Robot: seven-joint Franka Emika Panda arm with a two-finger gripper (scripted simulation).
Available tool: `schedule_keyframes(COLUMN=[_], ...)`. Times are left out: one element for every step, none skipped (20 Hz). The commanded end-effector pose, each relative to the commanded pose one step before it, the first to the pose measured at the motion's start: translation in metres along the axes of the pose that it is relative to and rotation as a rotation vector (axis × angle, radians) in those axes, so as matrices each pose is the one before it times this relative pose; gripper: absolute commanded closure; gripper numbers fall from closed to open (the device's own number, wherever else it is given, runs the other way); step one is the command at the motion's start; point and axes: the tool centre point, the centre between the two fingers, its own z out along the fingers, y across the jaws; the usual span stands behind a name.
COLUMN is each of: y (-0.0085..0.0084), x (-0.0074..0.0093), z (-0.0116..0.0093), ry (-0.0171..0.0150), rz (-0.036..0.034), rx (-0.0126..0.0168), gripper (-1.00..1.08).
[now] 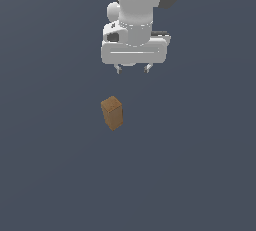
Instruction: Pick up the object and move it to a goal position.
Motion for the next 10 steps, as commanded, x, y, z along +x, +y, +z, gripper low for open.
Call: schedule_keyframes(y=[0.00001,-0.00034,-0.00072,-0.00133,-0.00186,-0.00238,-0.00271,-0.00227,-0.00175,-0.0012], x=[0.0,0.00003,0.00003,0.00009,0.00011,0.00011,0.00008,0.00002,-0.00003,-0.00006], z=[0.0,-0.00018,-0.00062,-0.00095,-0.00133,-0.00174,-0.00198,-0.00169,-0.00134,-0.00097], ry=[0.0,0.00032,0.00112,0.00171,0.00236,0.003,0.00329,0.00268,0.00198,0.0013], rz=[0.0,0.00039,0.0014,0.00209,0.00277,0.00329,0.00316,0.00201,0.00086,-0.00012], rx=[0.0,0.00047,0.00173,0.00265,0.00367,0.00471,0.00519,0.00423,0.00311,0.00201], gripper=[-0.92,-0.92,-0.92,-0.92,-0.92,-0.92,-0.92,-0.92,-0.92,-0.92])
